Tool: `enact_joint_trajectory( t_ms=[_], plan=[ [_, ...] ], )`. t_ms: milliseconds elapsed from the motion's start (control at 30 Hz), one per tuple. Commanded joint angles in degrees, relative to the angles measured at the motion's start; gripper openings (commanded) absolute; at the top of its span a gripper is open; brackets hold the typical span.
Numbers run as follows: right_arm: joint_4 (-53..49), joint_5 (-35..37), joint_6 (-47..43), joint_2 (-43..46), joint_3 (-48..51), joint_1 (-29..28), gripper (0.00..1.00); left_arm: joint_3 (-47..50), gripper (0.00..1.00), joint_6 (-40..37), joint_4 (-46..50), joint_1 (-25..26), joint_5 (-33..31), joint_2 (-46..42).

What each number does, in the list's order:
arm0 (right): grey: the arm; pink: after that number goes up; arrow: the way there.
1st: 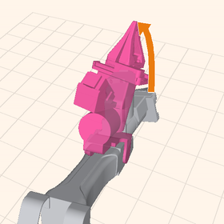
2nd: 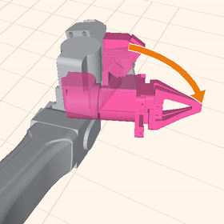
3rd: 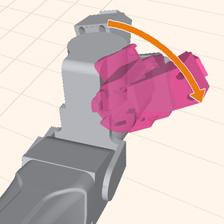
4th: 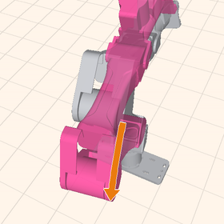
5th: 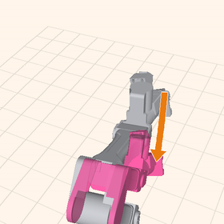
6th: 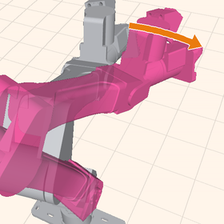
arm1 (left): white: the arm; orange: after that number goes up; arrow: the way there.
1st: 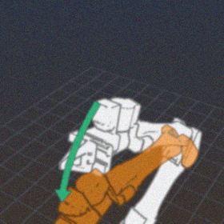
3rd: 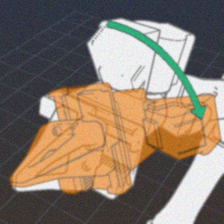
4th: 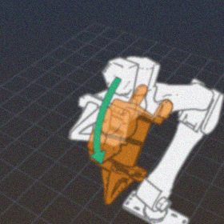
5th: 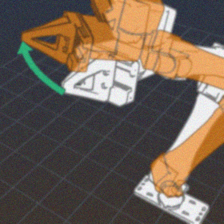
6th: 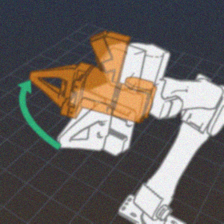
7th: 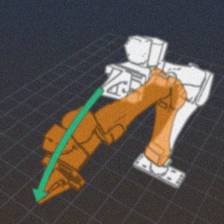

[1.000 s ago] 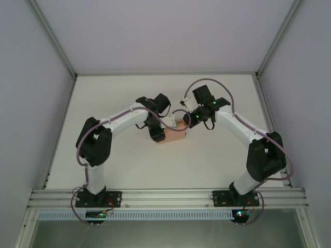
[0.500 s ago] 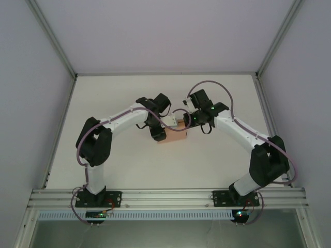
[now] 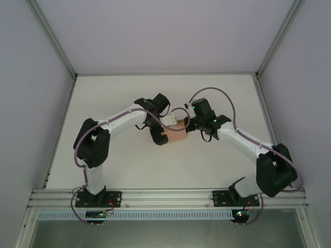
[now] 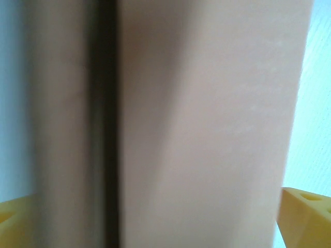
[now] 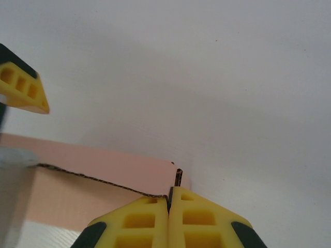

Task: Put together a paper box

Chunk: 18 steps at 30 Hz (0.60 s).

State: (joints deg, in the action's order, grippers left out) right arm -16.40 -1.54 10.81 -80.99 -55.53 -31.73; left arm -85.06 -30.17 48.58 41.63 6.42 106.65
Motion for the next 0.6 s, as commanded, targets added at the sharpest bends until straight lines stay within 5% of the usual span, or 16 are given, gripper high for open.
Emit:
enact_joint_trajectory(
  t_ms=[0, 267, 433, 567],
  plan=[
    [-2.9, 3.5, 0.9, 0.2, 0.1, -1.2, 0.0, 1.1, 1.0, 3.2, -1.2, 0.1, 0.7, -6.9],
    [-5.5, 10.1, 3.0, 0.3, -1.3, -4.5, 0.0, 13.8, 1.0, 18.7, -11.0, -2.6, -7.6, -22.3],
    [-8.3, 12.5, 4.8, -1.2, -2.9, -5.5, 0.0, 16.6, 0.58, 24.7, -11.4, -5.0, -0.4, -25.5],
    [-8.5, 12.8, 5.0, -1.8, -3.4, -6.0, 0.0, 18.2, 0.57, 26.0, -13.6, -5.0, 5.0, -26.0]
  ],
)
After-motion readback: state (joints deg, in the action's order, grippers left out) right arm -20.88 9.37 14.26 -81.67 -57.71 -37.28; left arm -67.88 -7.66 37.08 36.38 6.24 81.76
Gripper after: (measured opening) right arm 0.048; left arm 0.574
